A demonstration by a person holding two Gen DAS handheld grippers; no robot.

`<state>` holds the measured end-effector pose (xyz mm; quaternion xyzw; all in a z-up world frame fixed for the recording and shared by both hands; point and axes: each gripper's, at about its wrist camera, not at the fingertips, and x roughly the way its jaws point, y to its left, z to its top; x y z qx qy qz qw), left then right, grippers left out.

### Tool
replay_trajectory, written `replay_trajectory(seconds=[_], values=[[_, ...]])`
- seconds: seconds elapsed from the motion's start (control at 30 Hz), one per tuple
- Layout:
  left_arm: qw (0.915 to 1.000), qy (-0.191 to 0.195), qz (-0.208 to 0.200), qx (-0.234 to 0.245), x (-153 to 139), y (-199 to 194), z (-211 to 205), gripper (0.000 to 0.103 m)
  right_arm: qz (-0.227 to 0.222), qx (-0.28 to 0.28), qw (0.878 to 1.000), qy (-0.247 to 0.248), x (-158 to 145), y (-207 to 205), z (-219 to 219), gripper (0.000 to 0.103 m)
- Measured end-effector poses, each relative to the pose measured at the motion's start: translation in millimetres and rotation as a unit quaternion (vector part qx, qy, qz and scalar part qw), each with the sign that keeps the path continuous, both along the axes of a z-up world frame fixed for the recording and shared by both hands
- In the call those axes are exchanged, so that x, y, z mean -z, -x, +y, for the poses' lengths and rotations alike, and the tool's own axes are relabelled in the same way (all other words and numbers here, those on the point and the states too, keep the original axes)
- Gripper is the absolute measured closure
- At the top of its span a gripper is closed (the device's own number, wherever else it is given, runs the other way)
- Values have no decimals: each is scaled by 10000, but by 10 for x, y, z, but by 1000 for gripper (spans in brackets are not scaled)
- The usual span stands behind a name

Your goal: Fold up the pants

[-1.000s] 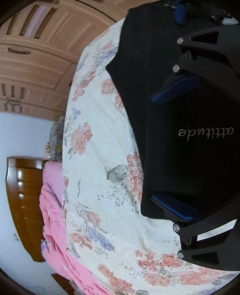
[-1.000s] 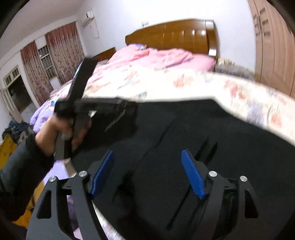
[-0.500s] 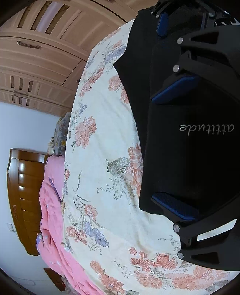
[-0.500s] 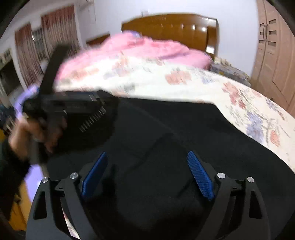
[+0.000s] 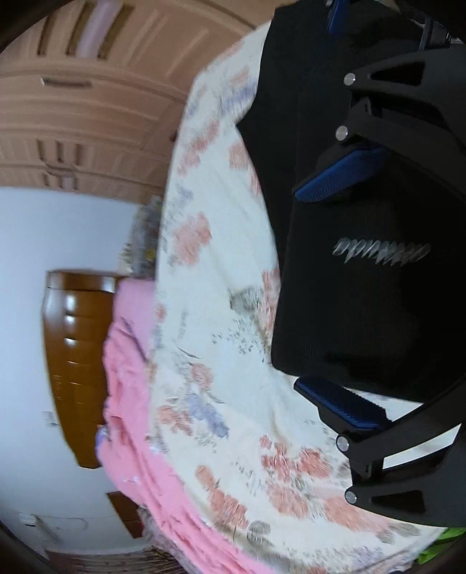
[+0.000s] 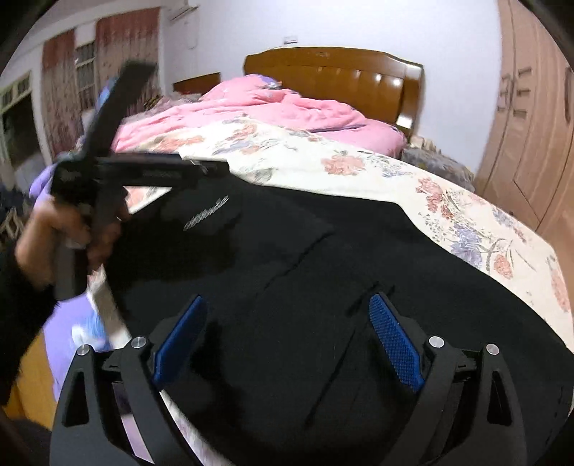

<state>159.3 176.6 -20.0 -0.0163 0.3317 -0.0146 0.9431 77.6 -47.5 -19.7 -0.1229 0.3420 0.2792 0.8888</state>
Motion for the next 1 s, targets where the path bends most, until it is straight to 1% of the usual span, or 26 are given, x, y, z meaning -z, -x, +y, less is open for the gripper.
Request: replay_trajectory(seconds=[0.1,0.13,0.17,0.2,0.23,0.27,0.3,0.33,0.37,0.47,0.5,0.57,0.6,0.67,0.73,0.8,0.83,0.9,0.93,0.97,1.0], values=[[9991,-327,-236,-94,-37,432,-121,2,231,-92,9997,49,145,79,-33,13],[9987,-412,-273,-119,-7,558,-141,2,311,-125,9994,36,189,73,-44,13],[9985,-469,-227,-136,53,659,-148,2,524,-116,9986,30,282,45,-68,11],[9986,-505,-107,-131,138,708,-141,2,653,-90,9978,16,342,14,-77,11],[9981,-580,134,-135,267,719,-119,2,660,-95,9978,11,396,8,-89,10],[9968,-666,406,-176,407,698,-82,2,541,-119,9984,101,405,43,-69,10],[9966,-658,472,-167,468,703,-50,2,470,-126,9986,222,410,70,-38,10],[9979,-551,325,-124,489,744,-7,1,440,-112,9986,267,406,85,-22,10],[9980,-515,323,-144,495,751,19,1,459,-90,9985,275,401,99,-25,10],[9972,-602,407,-175,497,740,8,1,534,56,9983,212,351,122,-115,10],[9969,-638,427,-195,487,735,-1,1,541,120,9984,107,312,149,-191,10],[9955,-765,442,-347,432,790,-56,2,442,208,9985,-264,214,240,-407,10],[9950,-846,367,-385,387,837,-91,2,361,293,9980,-437,162,309,-541,10],[9941,-1060,94,-202,287,981,-244,2,246,564,9962,-609,113,434,-801,9],[9931,-1169,53,-34,284,1024,-355,2,350,794,9933,-764,138,494,-1027,9],[9919,-1255,190,36,397,988,-431,2,662,1094,9862,-1054,261,516,-1301,9],[9930,-1172,152,-2,423,988,-427,2,675,1079,9839,-1252,285,554,-1391,9],[9971,-731,214,-92,443,968,-330,1,660,1093,9815,-1425,250,636,-1491,9],[9974,-676,255,-84,441,964,-313,1,682,1165,9804,-1436,230,682,-1554,9],[9967,-756,287,-57,432,956,-336,1,662,1203,9785,-1538,209,725,-1623,9],[9956,-879,317,-49,414,954,-362,1,642,1286,9728,-1816,182,793,-1773,9]])
